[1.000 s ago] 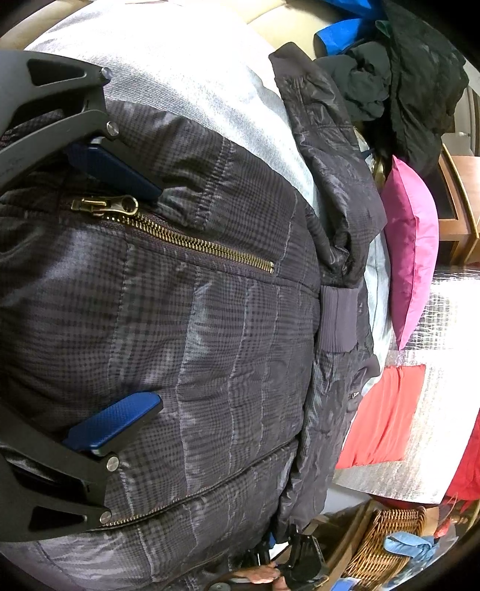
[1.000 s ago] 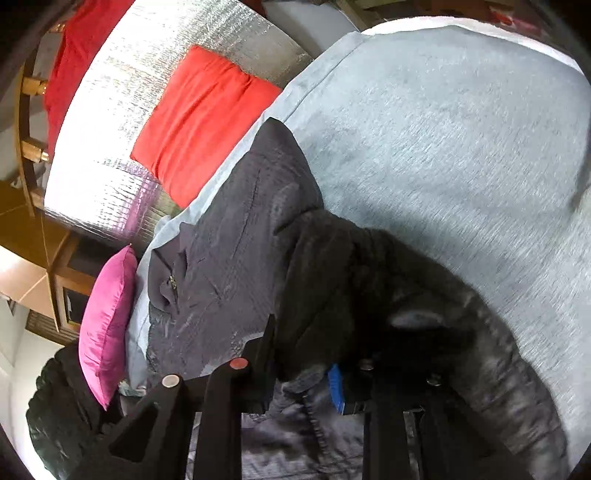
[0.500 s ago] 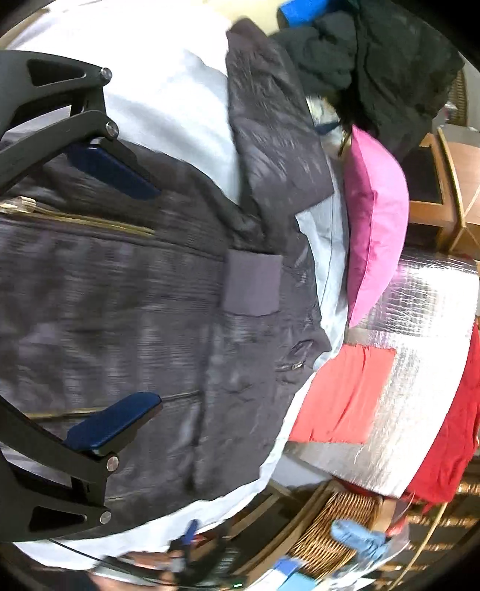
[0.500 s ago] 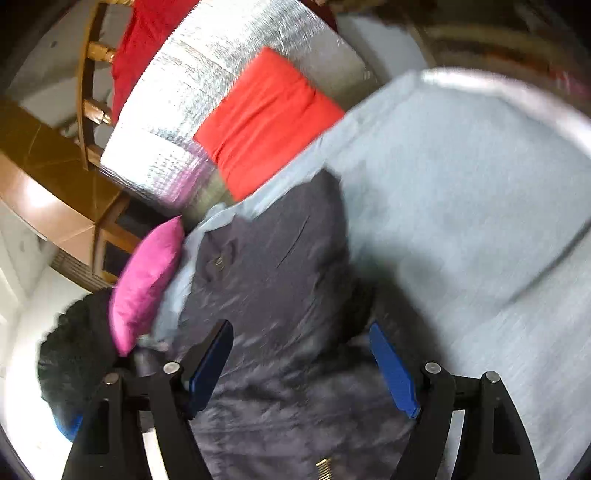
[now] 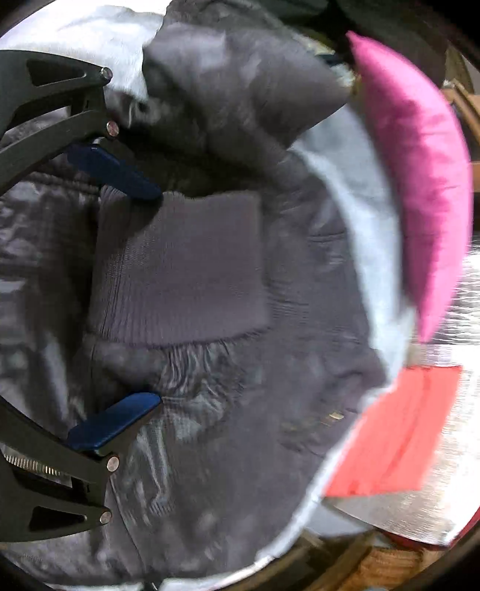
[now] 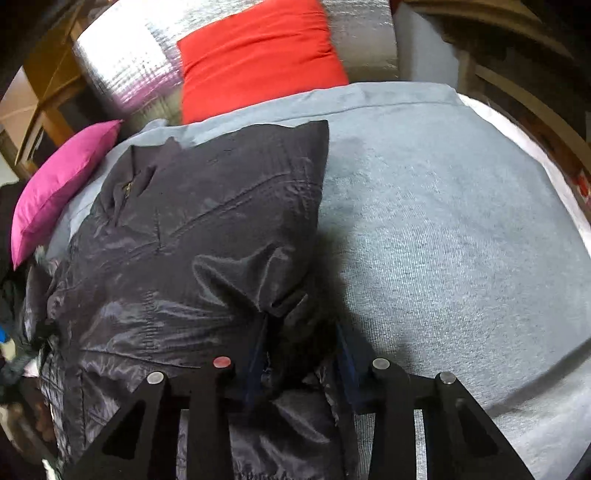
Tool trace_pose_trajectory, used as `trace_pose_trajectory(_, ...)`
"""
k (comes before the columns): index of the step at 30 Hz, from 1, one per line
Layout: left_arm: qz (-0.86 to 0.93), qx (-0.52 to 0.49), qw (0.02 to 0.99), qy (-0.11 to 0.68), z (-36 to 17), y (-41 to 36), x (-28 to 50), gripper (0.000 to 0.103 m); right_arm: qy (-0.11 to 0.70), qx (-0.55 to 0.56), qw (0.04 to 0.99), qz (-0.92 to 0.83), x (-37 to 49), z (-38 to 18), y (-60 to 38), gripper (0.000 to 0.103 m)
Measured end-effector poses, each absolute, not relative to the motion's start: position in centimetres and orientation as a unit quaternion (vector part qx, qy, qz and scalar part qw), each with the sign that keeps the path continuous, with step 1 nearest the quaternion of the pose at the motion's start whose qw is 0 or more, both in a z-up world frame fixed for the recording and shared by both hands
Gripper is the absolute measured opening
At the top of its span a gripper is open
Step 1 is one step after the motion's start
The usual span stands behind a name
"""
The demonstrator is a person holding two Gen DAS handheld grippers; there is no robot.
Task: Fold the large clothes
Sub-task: 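Open the right tool to release the sleeve and lift away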
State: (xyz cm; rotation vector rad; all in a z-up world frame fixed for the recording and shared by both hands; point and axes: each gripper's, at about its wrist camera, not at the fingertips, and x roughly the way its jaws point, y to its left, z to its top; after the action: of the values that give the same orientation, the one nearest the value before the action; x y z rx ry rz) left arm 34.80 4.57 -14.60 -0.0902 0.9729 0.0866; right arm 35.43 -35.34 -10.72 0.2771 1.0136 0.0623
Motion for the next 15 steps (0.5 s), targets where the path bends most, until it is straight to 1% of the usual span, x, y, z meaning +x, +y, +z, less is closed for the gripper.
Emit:
trace_pose_trajectory(1, 0.042, -0.033, 0.887, 0.458, -14.8, 4.6, 34.7, 0.103, 0.482, 0.142, 0.864, 0.03, 35.3, -10.7, -35.6, 0.044)
trace_pose_trajectory(3, 0.041, -0.034, 0.888, 0.457, -14.8, 4.7, 34.5, 0.103, 0.478, 0.158, 0.863, 0.025, 34.8, -10.0, -36.2, 0.053)
trace_pose_trajectory(7, 0.041, -0.041, 0.889, 0.455, -13.9, 5.4, 33.8, 0.103, 0.403, 0.169, 0.9, 0.002, 32.5, -5.9, -36.3, 0.053)
trace_pose_trajectory(8, 0.042, -0.043, 0.889, 0.454, -13.5, 5.6, 33.4, 0.103, 0.39, 0.181, 0.903, 0.016, 32.2, -5.1, -36.0, 0.055)
trace_pose_trajectory(9, 0.042, -0.045, 0.89, 0.452, -13.1, 5.6, 33.0, 0.103, 0.387, 0.186, 0.903, 0.031, 32.1, -4.8, -35.6, 0.06)
trace_pose_trajectory(10, 0.038, -0.056, 0.893, 0.444, -12.3, 6.1, 32.1, 0.103, 0.391, 0.183, 0.9, 0.051, 32.3, -4.9, -34.8, 0.066)
trace_pose_trajectory(11, 0.034, -0.065, 0.896, 0.439, -11.6, 6.3, 31.1, 0.103, 0.406, 0.172, 0.895, 0.066, 32.8, -5.5, -34.0, 0.07)
trace_pose_trajectory(12, 0.032, -0.076, 0.897, 0.435, -10.8, 6.9, 30.1, 0.103, 0.436, 0.159, 0.883, 0.074, 33.5, -6.8, -33.2, 0.073)
trace_pose_trajectory(13, 0.03, -0.088, 0.898, 0.431, -10.3, 7.4, 29.5, 0.103, 0.473, 0.152, 0.865, 0.068, 34.3, -8.7, -32.9, 0.073)
trace_pose_trajectory(14, 0.024, -0.109, 0.899, 0.423, -9.5, 8.8, 28.3, 0.103, 0.476, 0.151, 0.865, 0.055, 34.2, -9.4, -33.0, 0.073)
trace_pose_trajectory(15, 0.022, -0.127, 0.9, 0.416, -8.8, 10.2, 27.3, 0.103, 0.462, 0.148, 0.874, 0.043, 33.6, -8.9, -33.0, 0.073)
